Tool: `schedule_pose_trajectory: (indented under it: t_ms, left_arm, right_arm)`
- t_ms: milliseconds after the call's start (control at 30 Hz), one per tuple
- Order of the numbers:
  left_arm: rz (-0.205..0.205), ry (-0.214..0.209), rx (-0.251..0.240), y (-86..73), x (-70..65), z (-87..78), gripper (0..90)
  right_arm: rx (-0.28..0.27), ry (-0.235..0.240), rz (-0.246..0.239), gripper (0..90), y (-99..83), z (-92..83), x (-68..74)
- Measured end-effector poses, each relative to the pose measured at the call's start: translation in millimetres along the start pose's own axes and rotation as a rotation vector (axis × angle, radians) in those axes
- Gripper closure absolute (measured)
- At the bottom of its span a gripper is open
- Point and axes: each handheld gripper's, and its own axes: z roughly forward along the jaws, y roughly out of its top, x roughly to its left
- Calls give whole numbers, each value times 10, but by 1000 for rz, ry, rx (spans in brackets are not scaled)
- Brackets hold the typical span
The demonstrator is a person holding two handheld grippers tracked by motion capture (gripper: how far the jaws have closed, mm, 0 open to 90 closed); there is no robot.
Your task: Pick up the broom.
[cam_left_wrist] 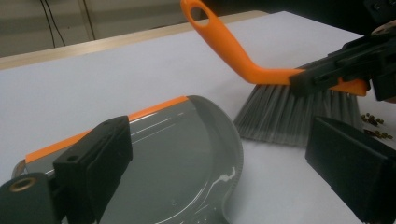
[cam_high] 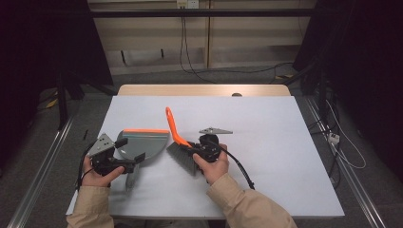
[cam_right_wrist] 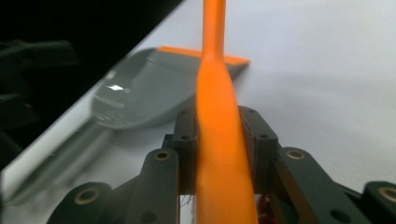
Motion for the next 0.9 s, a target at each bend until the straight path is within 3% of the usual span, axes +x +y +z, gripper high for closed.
schedule_pose_trajectory:
  t_ms: [267,467,900]
  left_arm:
    - [5,1,6,-2,-1,6,75]
    - [7,-1,6,-1,-16,13,74]
    - [17,-2,12,1,-30,19,75]
  right_arm:
    - [10,-57,7,709,-13,-108,-107]
    - [-6,-71,56,704,-70,-228,-243]
    - [-34,-90,84,704,-166,-466,-370]
